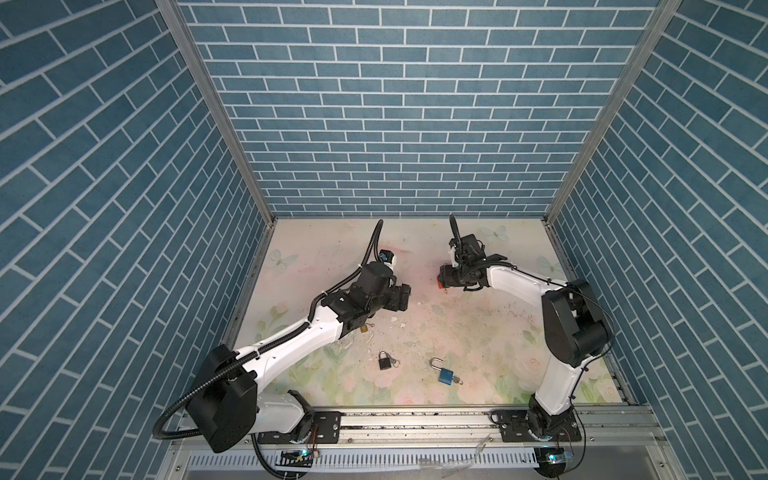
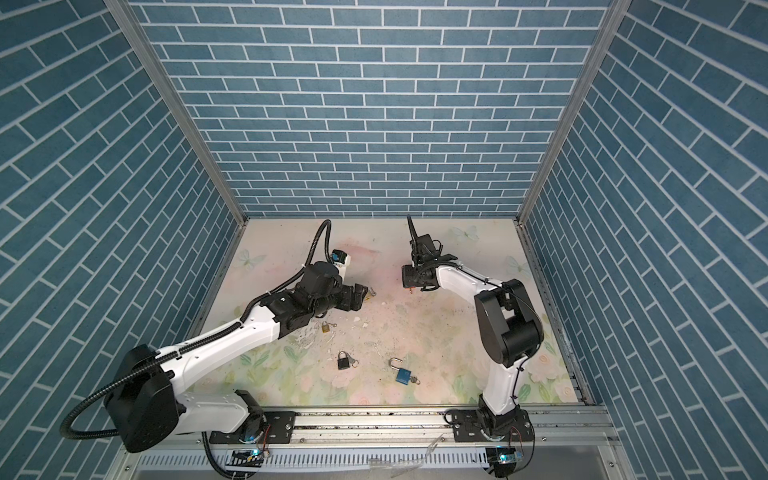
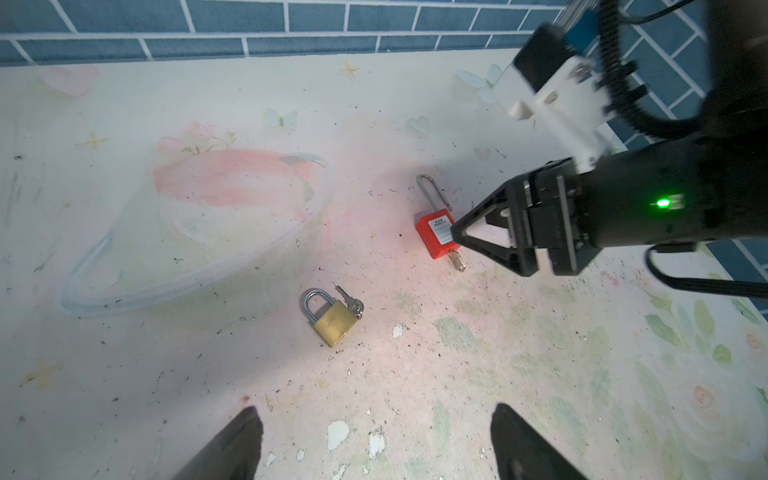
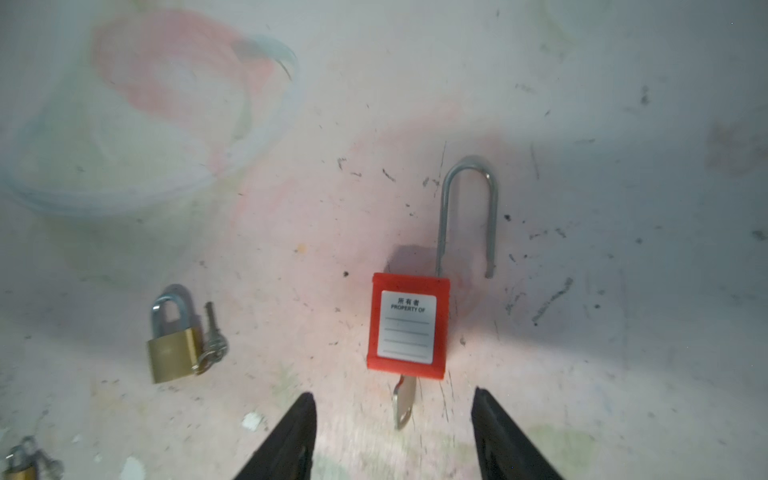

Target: Lock with the key

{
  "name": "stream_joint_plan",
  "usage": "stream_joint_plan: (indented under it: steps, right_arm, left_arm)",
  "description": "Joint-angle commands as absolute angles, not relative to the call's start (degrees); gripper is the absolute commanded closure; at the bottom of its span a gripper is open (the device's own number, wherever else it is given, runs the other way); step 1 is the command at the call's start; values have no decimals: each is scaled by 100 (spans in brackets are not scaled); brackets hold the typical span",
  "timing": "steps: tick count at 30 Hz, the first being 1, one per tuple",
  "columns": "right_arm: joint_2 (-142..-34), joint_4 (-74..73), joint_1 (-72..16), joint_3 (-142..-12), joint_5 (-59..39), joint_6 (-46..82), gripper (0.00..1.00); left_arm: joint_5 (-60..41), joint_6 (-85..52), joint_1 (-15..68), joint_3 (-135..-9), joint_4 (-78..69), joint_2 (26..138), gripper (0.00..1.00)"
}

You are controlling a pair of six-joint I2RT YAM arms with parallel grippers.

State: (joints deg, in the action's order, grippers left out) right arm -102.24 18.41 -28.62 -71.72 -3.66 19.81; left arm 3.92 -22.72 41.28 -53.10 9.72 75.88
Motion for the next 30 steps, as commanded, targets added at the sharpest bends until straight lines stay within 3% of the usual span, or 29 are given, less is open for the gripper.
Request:
stream_joint_plan:
  steps: [1,10,19,30]
  right_arm:
    - [-9660,1784,-2892,-7068,-282,1802,39]
    - [-8825,1685,-2892,-6522,-572,1828,40]
    - [-8646,1404,-2896,-5885,-776,2216,43]
    - [-8436,1080,-2422,-5466,-503,3251,42]
  left_arm:
    - [681,-2419,4141,-5254,1053,7412,12]
    - [811,-2673,4087,-5065,1006,7124,12]
    - [474,-2848,3886,-4944,867,7092,12]
    - [462,-2739,3953,-5773,1347,7998,12]
